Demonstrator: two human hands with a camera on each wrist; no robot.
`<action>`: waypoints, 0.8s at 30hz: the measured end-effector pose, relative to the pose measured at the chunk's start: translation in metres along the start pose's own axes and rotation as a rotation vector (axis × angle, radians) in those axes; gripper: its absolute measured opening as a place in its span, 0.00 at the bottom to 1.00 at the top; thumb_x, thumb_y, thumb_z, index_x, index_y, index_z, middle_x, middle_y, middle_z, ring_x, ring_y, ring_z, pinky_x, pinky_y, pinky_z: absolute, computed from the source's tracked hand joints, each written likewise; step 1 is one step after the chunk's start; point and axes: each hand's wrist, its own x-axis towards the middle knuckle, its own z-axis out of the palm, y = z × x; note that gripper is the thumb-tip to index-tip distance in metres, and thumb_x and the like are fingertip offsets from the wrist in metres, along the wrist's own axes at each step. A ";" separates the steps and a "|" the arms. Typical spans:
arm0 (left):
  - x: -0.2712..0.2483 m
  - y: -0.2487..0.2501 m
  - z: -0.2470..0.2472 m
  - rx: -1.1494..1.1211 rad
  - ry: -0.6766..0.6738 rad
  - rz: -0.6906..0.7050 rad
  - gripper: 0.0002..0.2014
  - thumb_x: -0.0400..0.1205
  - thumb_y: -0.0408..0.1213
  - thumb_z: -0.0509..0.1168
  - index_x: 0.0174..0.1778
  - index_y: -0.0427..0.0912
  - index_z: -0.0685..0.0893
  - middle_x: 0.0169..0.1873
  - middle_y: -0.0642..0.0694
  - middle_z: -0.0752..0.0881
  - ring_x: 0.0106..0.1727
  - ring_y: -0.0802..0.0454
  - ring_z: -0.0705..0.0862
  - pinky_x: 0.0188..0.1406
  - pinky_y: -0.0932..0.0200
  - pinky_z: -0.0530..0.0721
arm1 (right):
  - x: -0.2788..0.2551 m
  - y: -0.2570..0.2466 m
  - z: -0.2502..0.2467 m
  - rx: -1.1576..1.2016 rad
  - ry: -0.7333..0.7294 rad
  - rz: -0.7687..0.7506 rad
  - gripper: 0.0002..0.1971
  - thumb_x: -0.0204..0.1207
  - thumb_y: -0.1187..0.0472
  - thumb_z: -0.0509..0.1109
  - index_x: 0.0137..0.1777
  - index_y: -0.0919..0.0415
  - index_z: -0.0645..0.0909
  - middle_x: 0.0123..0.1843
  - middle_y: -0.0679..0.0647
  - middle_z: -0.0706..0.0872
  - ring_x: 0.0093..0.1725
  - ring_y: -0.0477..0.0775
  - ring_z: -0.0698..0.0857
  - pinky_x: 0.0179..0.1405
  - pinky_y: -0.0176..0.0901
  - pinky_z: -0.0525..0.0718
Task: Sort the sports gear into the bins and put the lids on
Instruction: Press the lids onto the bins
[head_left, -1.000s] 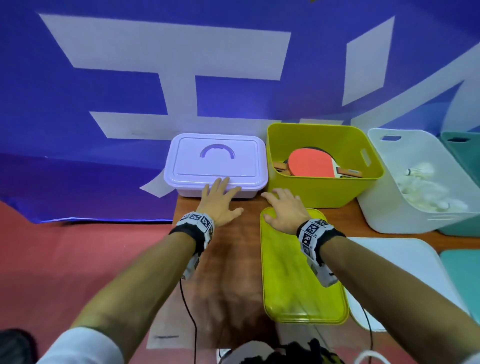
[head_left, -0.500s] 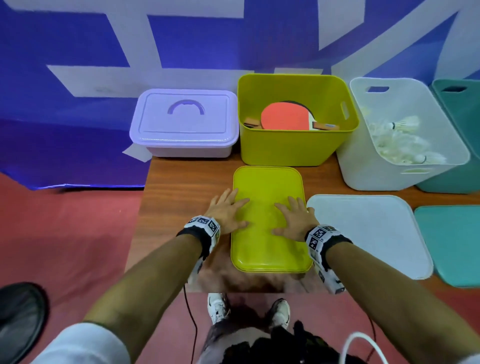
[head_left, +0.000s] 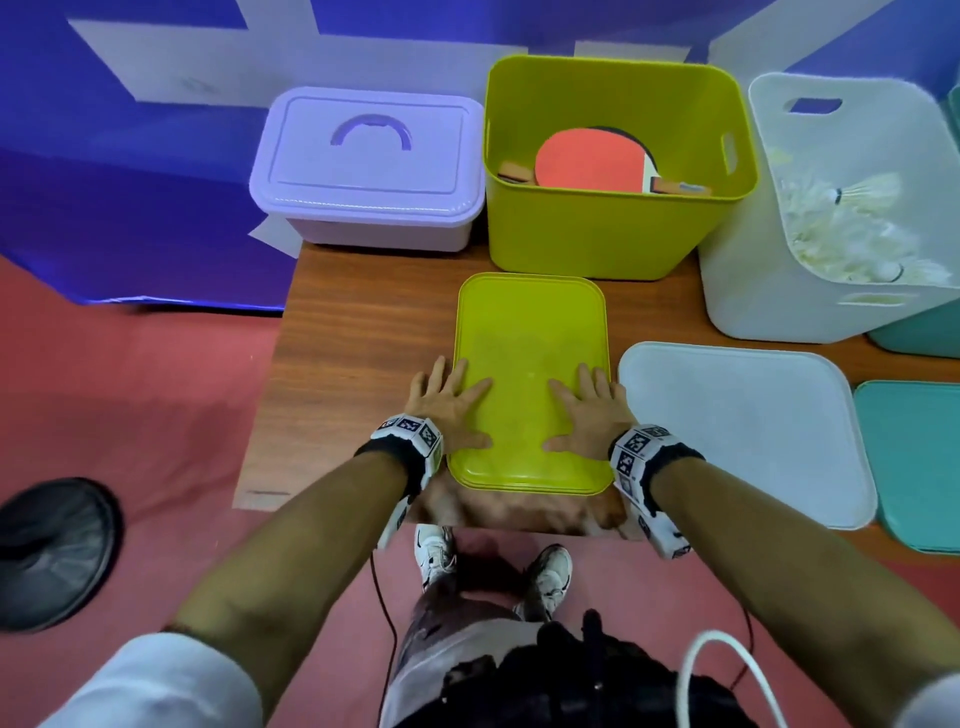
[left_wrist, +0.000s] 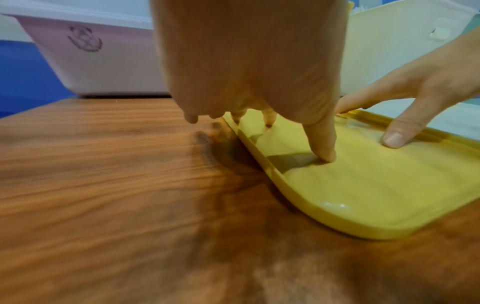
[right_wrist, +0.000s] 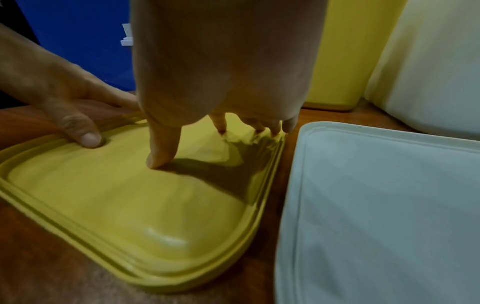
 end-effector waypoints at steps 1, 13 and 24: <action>-0.003 -0.003 0.002 0.009 0.003 -0.003 0.49 0.74 0.71 0.63 0.85 0.64 0.42 0.85 0.47 0.33 0.84 0.39 0.30 0.82 0.34 0.37 | 0.001 -0.002 0.000 0.003 -0.004 -0.006 0.53 0.72 0.25 0.63 0.86 0.45 0.37 0.86 0.65 0.33 0.85 0.70 0.36 0.81 0.67 0.44; -0.028 -0.019 0.012 -0.037 0.093 0.140 0.49 0.70 0.74 0.64 0.85 0.64 0.50 0.85 0.44 0.34 0.84 0.43 0.30 0.82 0.37 0.35 | -0.012 -0.020 -0.002 -0.034 0.021 -0.217 0.60 0.63 0.19 0.62 0.86 0.45 0.36 0.85 0.59 0.27 0.84 0.63 0.30 0.80 0.73 0.43; -0.040 0.004 0.034 0.027 -0.024 0.169 0.57 0.68 0.75 0.66 0.86 0.60 0.41 0.82 0.40 0.27 0.83 0.39 0.27 0.81 0.32 0.36 | -0.030 -0.016 0.027 -0.125 0.003 -0.337 0.58 0.69 0.28 0.68 0.86 0.49 0.36 0.85 0.61 0.27 0.83 0.65 0.28 0.80 0.74 0.44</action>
